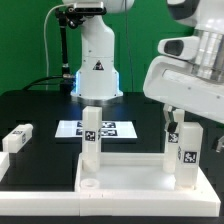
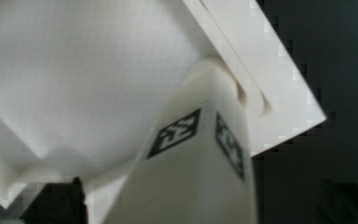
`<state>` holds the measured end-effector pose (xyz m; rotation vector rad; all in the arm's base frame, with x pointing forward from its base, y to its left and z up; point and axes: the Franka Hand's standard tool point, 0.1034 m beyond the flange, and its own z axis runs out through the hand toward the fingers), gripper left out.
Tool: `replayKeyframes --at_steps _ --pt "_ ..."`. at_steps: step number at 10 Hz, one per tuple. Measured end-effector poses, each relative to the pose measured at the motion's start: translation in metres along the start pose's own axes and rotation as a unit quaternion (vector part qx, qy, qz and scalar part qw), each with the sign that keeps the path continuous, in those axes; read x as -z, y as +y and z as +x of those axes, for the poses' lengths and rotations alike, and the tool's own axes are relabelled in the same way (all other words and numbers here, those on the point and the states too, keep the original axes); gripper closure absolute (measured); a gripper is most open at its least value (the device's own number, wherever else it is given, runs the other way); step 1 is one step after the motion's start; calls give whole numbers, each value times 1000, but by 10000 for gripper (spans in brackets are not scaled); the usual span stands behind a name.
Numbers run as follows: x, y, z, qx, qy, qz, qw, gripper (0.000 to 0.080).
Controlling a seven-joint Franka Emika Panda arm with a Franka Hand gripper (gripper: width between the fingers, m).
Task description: Assemble desk
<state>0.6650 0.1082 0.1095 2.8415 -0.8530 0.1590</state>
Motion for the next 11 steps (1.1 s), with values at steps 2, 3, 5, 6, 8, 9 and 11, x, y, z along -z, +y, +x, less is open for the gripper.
replayKeyframes --at_steps 2,3,5,6,8,9,11 --pt "-2 -1 1 94 15 11 995 150" --pt "-2 -1 1 109 15 12 994 150" --pt "-3 -1 1 96 14 12 995 343" --pt "-3 0 2 82 14 11 996 508" --pt "-3 0 2 10 13 13 1000 505" --pt "-3 -1 2 -37 11 15 999 505" --pt "-5 -2 2 -156 19 17 987 506"
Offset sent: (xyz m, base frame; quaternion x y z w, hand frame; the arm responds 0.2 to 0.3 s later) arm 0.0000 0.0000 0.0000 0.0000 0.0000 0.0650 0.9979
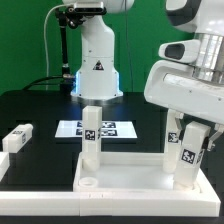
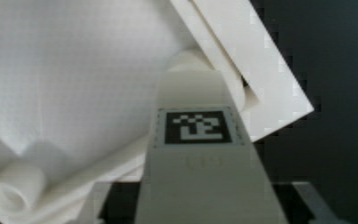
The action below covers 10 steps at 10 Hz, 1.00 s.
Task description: Assemble desk
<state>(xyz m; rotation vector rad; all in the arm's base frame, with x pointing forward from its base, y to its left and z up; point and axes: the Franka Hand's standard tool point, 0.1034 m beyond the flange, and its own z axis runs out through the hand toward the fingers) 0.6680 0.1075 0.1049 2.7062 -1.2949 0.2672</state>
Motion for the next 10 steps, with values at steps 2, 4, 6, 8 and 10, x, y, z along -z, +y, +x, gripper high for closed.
replayKeyframes --at_steps 2,4,6,8,10 --pt "-3 3 5 -140 -16 18 990 506" --pt "-4 12 7 -268 -59 45 960 504" --pt "-5 13 6 -356 -83 44 930 504" --pt "-5 13 5 -397 -92 40 912 504" --pt "-6 12 5 -350 -86 46 932 415"
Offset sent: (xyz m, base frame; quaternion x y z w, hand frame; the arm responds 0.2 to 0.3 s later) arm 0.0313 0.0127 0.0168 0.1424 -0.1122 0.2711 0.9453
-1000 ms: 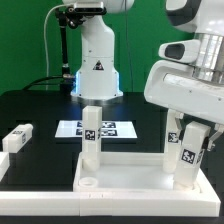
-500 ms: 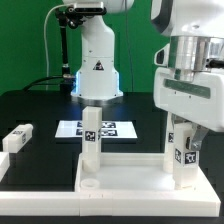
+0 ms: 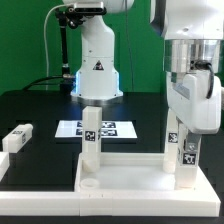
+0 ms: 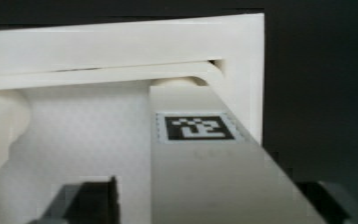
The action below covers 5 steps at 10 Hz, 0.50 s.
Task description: Assemble desk
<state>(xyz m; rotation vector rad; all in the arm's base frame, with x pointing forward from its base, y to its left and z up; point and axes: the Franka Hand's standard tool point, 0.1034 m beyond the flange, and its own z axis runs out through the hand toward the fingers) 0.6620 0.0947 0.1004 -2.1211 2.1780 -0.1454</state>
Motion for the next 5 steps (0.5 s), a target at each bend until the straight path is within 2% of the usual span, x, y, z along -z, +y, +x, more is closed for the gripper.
replayKeyframes --at_steps 1,2,3,5 --pt "0 -5 -3 84 5 19 996 200" --pt "3 -9 -5 165 10 49 985 200" --pt "6 -5 -3 242 15 61 968 158" --pt "4 -3 -2 299 20 56 952 151"
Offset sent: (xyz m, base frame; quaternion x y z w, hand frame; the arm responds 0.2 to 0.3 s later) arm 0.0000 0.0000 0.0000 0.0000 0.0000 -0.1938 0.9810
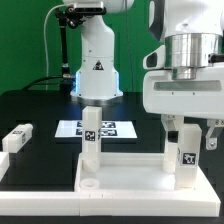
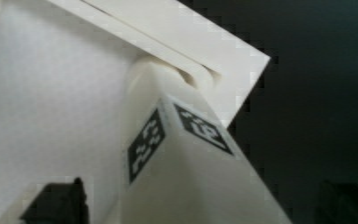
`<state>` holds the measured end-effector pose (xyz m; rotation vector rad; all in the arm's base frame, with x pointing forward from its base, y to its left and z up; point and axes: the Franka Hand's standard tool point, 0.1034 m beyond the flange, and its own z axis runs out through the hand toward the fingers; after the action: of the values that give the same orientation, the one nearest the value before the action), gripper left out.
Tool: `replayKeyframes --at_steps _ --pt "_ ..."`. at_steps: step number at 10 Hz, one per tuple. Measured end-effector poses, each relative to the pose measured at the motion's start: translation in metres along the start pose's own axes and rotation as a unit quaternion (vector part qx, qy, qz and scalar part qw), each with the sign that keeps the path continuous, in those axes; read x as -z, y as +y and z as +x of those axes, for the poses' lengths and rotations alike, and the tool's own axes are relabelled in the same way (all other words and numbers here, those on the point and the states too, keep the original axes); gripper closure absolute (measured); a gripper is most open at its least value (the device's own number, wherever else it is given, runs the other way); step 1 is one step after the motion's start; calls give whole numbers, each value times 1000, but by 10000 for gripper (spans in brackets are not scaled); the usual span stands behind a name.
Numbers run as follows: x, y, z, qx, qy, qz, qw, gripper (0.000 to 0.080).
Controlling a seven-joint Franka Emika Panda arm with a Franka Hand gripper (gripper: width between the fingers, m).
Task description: Assemble desk
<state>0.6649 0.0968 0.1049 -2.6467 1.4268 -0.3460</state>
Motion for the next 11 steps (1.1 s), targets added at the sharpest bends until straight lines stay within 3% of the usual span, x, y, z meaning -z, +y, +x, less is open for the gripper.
replayKeyframes --at_steps 2,3,5,6,7,8,9,10,11 --pt "-1 -1 1 120 6 1 993 151" --pt "-3 -2 1 238 9 4 971 151" --pt "2 -10 6 348 4 4 937 151" --pt "1 -10 5 313 4 6 950 151" --pt "1 -10 5 314 4 5 949 269" --pt "1 -10 5 301 3 6 954 269" --pt "1 -10 5 259 3 6 966 422" --pt "1 -7 8 231 4 4 973 422" --pt "1 -6 10 199 4 3 980 495"
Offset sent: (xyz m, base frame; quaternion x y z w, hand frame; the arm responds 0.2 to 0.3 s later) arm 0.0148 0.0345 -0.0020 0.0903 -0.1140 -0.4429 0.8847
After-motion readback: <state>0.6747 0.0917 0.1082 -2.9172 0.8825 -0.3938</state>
